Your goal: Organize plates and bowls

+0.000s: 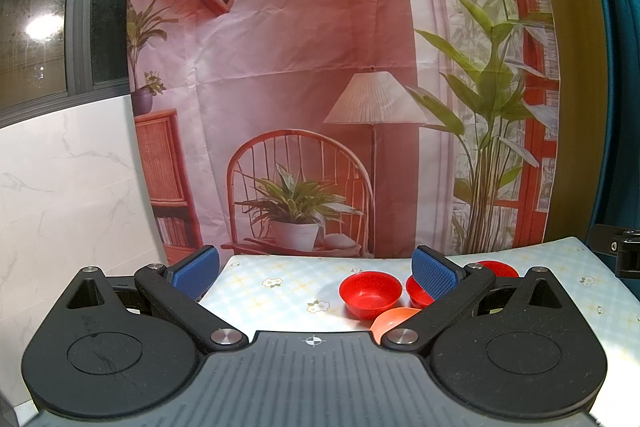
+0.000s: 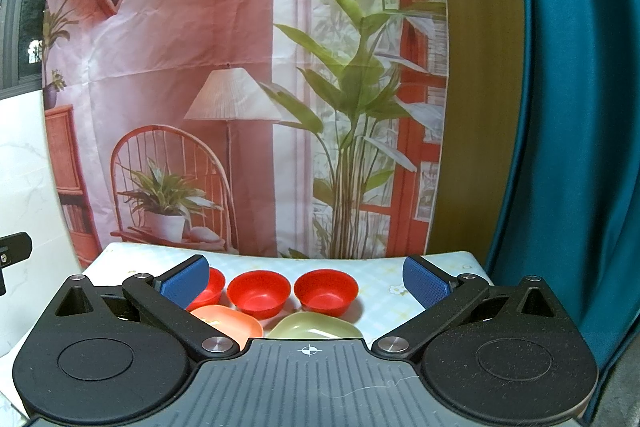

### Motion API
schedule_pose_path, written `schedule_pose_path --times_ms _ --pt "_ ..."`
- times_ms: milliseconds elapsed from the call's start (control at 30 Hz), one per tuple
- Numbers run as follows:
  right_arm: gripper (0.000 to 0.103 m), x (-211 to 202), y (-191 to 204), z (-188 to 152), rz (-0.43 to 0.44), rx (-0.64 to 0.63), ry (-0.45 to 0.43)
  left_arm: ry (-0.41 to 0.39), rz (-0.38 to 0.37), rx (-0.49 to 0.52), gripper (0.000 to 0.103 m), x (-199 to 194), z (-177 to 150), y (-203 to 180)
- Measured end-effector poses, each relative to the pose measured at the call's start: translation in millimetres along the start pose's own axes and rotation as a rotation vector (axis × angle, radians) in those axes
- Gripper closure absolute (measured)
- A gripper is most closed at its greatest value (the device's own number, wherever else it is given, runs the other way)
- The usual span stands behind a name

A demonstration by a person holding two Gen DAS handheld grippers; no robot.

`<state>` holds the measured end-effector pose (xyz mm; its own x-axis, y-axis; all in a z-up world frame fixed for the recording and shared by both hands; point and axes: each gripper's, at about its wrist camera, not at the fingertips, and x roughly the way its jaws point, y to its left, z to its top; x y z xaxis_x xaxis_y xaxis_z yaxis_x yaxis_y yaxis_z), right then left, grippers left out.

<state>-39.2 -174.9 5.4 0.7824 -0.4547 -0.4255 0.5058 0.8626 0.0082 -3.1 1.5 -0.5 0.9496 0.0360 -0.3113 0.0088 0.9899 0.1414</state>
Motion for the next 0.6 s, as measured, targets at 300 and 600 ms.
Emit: schedule_pose_path --times_ms 300,600 --pt "0.0 -0.6 0.4 -0.3 0.003 0.001 0.0 0.002 0.001 -0.002 0.0 0.3 -0.5 1.1" --pt "0.0 -0.3 0.6 -0.7 0.008 0.004 -0.002 0.013 0.0 -0.006 0.0 2.6 -2.8 2.2"
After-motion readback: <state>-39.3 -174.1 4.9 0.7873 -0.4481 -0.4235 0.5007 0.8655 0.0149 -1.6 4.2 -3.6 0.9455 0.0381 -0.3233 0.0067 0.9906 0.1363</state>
